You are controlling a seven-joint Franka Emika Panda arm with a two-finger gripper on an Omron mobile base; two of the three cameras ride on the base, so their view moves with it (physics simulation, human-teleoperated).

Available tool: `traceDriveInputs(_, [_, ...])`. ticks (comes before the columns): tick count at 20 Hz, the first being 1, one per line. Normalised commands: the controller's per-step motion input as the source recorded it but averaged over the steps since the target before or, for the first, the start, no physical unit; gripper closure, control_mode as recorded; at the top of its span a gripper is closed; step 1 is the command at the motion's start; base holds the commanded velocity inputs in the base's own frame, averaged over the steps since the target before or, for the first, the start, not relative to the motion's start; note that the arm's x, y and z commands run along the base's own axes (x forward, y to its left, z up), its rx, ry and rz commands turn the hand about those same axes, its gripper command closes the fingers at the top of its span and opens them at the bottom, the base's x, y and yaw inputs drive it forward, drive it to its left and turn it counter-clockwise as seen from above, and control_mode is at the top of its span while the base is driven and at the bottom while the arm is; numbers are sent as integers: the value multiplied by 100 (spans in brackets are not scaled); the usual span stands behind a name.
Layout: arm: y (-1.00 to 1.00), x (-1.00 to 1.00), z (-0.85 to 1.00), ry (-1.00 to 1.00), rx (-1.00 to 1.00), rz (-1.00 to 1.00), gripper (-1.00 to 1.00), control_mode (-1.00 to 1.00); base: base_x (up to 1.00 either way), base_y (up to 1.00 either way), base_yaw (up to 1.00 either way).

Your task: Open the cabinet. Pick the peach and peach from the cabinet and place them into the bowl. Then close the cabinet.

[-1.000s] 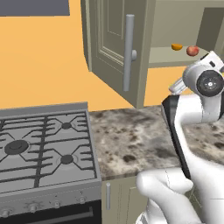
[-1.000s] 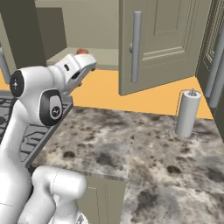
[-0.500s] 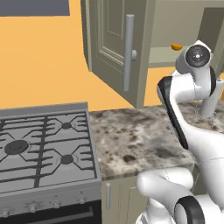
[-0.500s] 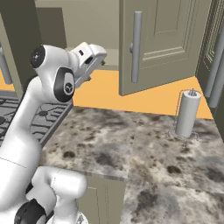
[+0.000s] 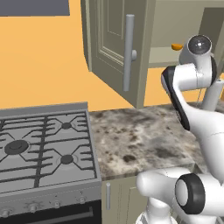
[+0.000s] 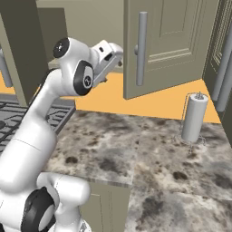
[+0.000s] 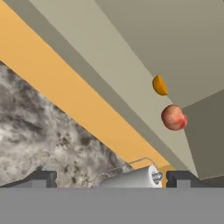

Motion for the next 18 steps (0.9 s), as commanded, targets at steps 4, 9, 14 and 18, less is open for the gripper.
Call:
traceDriveInputs(4, [-17,41,-55,-3,-15,3,-100,-100,0,0,0])
traceDriveInputs(9, [-24,35,-32,-3,-10,1,-100,-100,0,0,0])
traceDriveInputs(14, [-49,15,0,-1,-1,-4,-100,-100,0,0,0])
traceDriveInputs(18, [-43,20,-1,0,-5,-13,-100,-100,0,0,0])
